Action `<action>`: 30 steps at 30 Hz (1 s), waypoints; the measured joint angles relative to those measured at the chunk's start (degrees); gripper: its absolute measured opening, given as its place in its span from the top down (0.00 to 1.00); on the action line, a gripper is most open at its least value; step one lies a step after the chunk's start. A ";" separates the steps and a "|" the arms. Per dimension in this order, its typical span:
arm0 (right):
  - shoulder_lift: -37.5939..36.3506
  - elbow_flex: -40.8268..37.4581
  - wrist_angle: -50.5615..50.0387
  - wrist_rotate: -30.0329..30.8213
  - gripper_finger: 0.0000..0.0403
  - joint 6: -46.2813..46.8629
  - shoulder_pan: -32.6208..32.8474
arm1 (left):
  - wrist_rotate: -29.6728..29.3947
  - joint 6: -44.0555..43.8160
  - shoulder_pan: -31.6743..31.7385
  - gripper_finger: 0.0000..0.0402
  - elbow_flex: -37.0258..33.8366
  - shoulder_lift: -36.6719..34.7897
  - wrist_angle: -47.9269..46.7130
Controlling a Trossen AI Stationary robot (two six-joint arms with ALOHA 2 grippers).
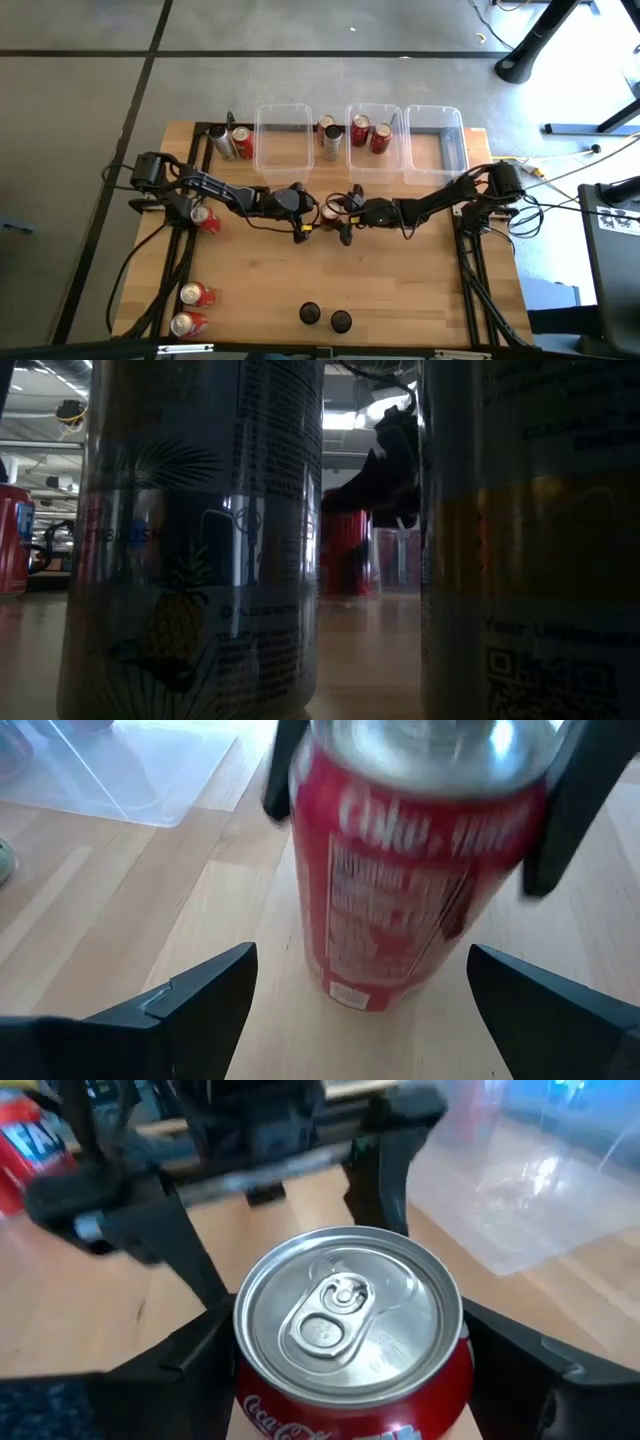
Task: Sort soda cans
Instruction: Put the bottom red soda can into the center transparent bin
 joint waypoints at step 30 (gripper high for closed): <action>-35.53 0.11 -19.42 9.87 0.29 -10.77 -18.86 | 0.00 -1.40 -0.09 0.14 0.00 0.00 0.10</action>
